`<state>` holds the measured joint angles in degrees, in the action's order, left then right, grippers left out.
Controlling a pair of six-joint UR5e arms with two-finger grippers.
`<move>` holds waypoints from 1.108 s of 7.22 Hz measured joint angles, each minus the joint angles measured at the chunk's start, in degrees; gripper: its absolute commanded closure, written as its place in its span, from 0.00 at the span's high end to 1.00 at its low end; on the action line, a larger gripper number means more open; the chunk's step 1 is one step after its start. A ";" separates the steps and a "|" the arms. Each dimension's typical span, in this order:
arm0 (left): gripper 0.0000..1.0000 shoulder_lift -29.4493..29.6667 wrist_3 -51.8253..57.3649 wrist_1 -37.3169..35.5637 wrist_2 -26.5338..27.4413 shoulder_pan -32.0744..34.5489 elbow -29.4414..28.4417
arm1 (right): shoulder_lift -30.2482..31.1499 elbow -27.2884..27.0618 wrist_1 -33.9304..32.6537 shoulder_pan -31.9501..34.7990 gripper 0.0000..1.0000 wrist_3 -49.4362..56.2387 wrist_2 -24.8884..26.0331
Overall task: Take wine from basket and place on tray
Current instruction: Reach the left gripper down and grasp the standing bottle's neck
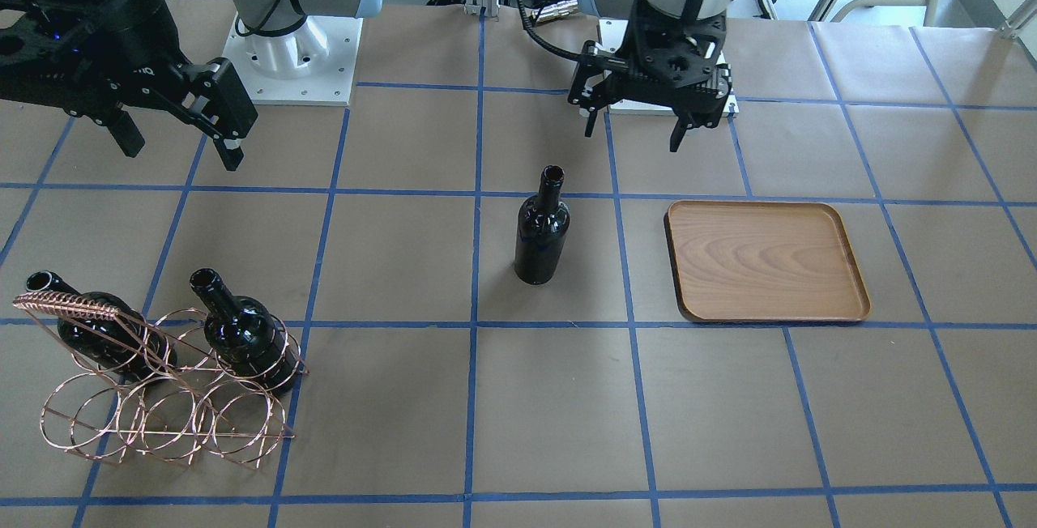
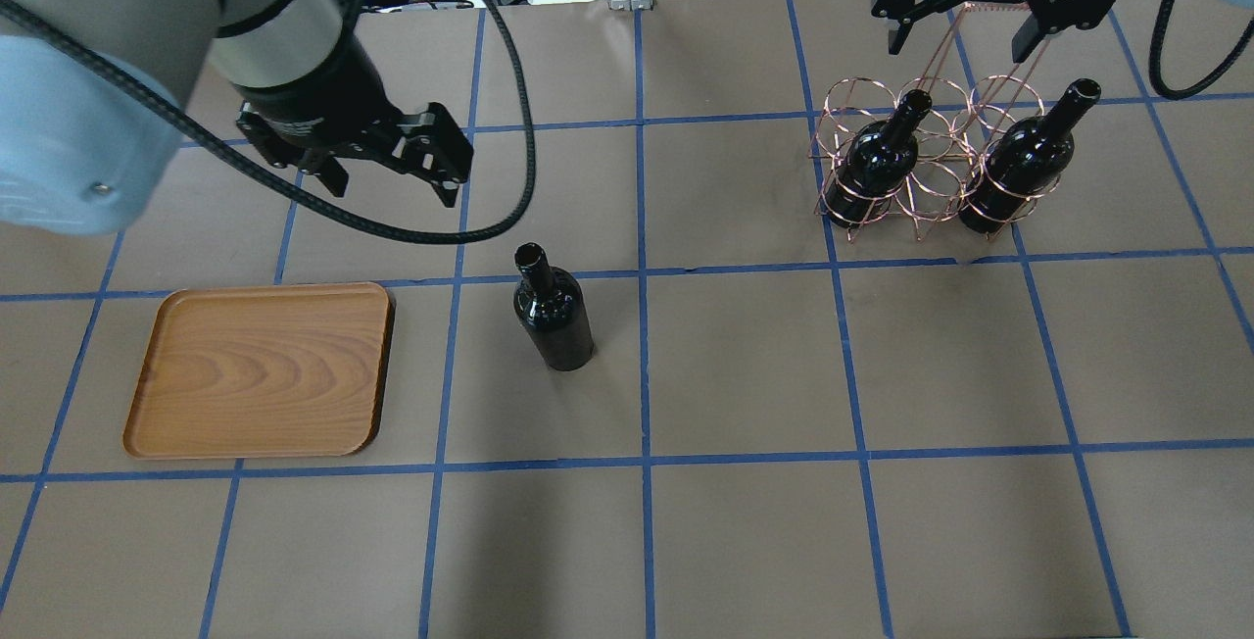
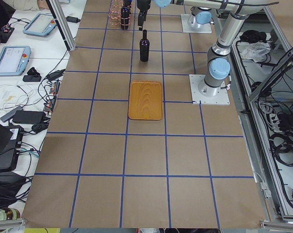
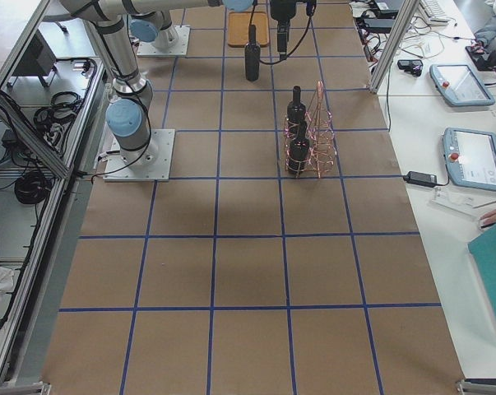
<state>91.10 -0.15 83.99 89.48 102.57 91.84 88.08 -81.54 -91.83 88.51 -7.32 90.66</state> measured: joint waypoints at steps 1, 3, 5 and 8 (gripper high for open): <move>1.00 1.53 -0.56 -0.80 0.00 1.45 0.33 | 0.38 -0.02 0.04 -0.01 1.00 -0.05 0.19; 1.00 3.45 0.12 -1.63 0.05 2.72 2.06 | 1.50 -0.05 0.16 -0.01 1.00 -0.27 0.59; 0.99 5.44 0.49 -4.57 -0.04 2.90 3.87 | 1.86 -0.55 0.20 -0.01 1.00 -0.58 0.26; 0.79 6.68 0.84 -5.28 -3.76 2.98 4.69 | 1.98 -1.39 -0.27 -0.01 1.00 -0.59 0.18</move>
<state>97.78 0.69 78.72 85.72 105.55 96.53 90.06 -82.93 -92.10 88.50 -7.91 90.83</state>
